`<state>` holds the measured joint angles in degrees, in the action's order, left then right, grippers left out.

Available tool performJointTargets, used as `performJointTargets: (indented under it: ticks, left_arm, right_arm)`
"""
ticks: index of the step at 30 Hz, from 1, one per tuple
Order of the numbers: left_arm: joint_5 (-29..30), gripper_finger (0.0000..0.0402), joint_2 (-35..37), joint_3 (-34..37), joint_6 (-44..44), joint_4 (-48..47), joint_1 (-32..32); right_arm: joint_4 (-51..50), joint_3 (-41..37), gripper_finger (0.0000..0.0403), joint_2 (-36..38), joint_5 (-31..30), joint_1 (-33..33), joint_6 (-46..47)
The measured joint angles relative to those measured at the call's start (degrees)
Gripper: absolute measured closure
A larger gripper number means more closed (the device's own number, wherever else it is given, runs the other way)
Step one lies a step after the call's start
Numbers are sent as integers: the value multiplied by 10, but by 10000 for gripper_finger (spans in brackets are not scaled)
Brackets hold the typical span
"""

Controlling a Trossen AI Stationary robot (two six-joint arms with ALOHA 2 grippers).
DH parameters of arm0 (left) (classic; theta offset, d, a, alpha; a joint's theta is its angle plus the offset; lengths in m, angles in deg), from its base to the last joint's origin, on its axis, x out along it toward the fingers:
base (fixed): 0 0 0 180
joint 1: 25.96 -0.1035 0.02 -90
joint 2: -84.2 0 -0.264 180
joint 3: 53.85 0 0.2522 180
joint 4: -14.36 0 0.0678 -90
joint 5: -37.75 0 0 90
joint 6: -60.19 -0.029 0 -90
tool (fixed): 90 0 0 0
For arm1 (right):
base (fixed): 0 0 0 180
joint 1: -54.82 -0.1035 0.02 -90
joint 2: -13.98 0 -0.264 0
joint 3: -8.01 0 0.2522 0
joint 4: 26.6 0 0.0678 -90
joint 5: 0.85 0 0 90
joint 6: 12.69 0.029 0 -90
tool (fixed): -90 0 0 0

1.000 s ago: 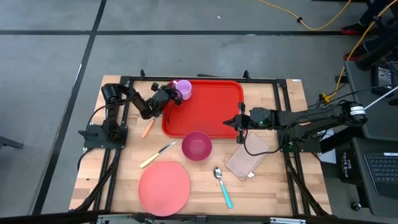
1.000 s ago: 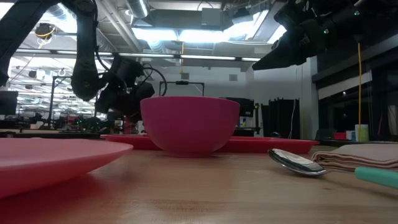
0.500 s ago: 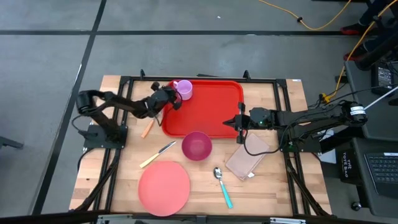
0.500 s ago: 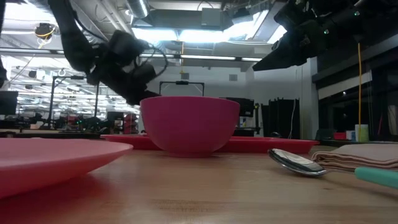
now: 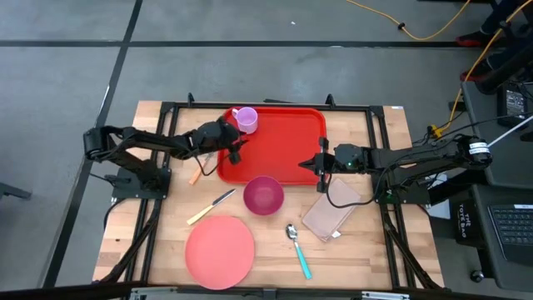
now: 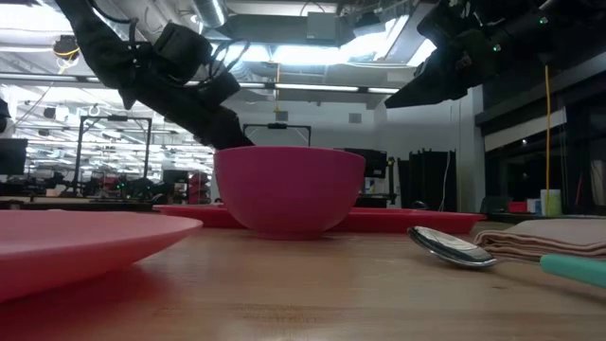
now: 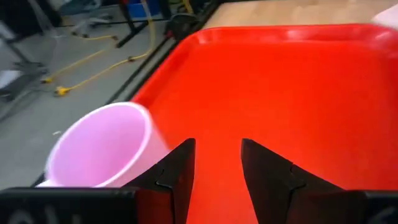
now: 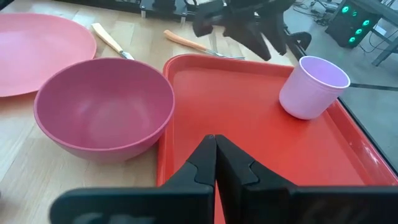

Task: Set up tray
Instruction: Put the pink plate on the red tray

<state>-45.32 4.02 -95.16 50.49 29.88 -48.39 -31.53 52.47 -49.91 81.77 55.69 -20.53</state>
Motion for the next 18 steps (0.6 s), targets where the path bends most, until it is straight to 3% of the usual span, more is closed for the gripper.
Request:
performJointTargets:
  ticks: [7,18]
  left_arm:
    - [-16,293,0,0,-3,8,23]
    - [11,393,29,0,-60,-3,124]
  right_arm:
    - [0,0,395,0,0,0,0]
    - [-1,0,395,0,0,0,-1]
